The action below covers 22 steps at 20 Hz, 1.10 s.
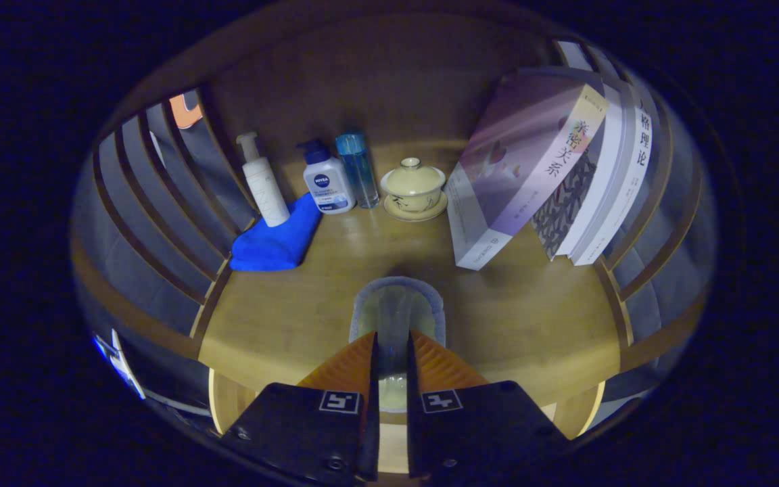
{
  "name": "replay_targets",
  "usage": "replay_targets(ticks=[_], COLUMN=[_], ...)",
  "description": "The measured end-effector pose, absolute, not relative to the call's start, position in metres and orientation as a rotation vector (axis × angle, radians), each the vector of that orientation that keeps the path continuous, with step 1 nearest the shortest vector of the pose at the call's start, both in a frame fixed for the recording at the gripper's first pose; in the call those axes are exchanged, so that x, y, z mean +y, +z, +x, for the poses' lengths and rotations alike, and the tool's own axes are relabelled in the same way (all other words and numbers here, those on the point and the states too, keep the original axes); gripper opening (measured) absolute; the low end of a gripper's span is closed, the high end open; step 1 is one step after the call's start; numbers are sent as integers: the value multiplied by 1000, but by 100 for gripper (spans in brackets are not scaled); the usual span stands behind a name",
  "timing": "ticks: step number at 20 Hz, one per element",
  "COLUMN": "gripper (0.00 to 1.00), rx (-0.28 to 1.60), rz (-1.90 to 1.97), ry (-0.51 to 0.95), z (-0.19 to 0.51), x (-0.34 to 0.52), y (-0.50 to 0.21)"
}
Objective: Pull open the drawer, take out the items inside it, and place them on the countertop above the cabinet.
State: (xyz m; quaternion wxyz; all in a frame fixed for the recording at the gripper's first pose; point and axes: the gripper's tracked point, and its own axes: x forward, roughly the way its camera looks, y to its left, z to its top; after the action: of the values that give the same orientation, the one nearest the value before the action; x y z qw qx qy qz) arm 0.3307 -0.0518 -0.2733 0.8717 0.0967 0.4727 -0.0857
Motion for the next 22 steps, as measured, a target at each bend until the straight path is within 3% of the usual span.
replay_targets(ticks=[3, 7, 10, 12, 18, 19, 22], gripper=[25, 46, 52, 64, 65, 72, 73], rx=[971, 895, 844, 815, 756, 752, 704], rz=[146, 81, 77, 69, 75, 77, 100], ry=[-179, -175, -139, -112, -17, 3, 35], z=[329, 319, 304, 291, 231, 220, 189], x=[-51, -46, -32, -22, 5, 11, 21], y=[-272, -254, -241, -231, -208, -207, -197])
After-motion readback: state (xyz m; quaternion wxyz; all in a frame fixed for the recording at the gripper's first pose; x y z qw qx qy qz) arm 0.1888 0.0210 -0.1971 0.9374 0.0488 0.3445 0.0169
